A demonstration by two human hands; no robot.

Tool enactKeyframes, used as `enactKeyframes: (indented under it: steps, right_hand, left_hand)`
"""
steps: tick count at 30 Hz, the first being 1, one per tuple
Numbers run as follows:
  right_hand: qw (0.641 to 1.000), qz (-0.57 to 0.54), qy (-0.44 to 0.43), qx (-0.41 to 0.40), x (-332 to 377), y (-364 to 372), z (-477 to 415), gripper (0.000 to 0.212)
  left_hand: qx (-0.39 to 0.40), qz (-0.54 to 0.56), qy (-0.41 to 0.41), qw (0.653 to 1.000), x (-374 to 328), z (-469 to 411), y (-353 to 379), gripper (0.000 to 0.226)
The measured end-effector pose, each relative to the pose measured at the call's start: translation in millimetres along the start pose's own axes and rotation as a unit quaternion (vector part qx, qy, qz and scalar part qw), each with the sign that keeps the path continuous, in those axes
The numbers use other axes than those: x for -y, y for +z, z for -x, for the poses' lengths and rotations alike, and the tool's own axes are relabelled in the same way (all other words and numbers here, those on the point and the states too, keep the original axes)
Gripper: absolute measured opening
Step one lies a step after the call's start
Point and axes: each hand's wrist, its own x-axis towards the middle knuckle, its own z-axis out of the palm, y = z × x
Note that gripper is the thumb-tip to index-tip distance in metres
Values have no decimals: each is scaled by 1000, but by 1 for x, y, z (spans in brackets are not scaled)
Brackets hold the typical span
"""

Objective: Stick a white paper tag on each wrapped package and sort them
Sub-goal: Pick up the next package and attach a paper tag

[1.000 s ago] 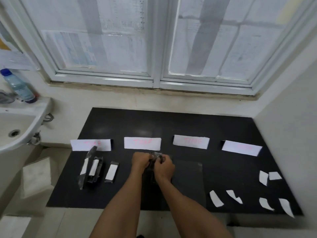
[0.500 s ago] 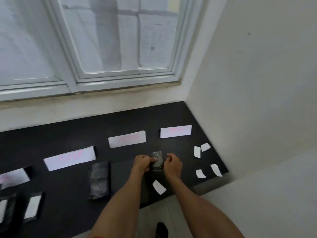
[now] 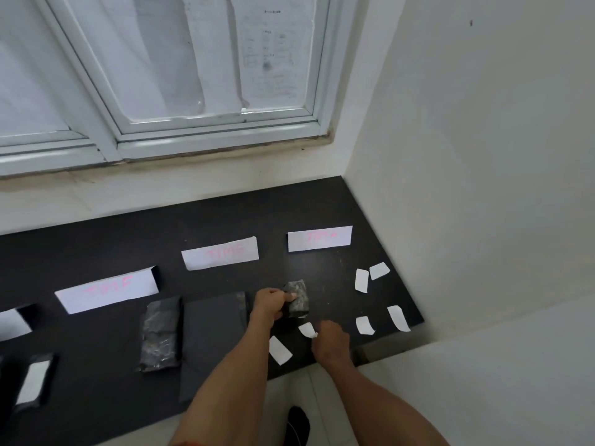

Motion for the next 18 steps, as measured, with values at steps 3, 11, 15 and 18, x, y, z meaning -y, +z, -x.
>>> enactKeyframes:
  steps: [3,11,15,18]
  right_hand:
    - [1000,23,-2,-10,-2,1,-3,25]
    - [966,-178,-8,-187,18,-44,-12,17]
    - [917,-198,-153,-312,61,-95,-16,7]
    - [881,-160,-267,-356,101,-120,-7,5]
  left_hand:
    - [-12,-1,-13,1000,-2,0,-1,14]
    - [7,85,8,996,-29,24,-12,29]
    - [26,112,82,990,-57,42,-21,36]
    - [27,150,134,979,-84,65,-27,33]
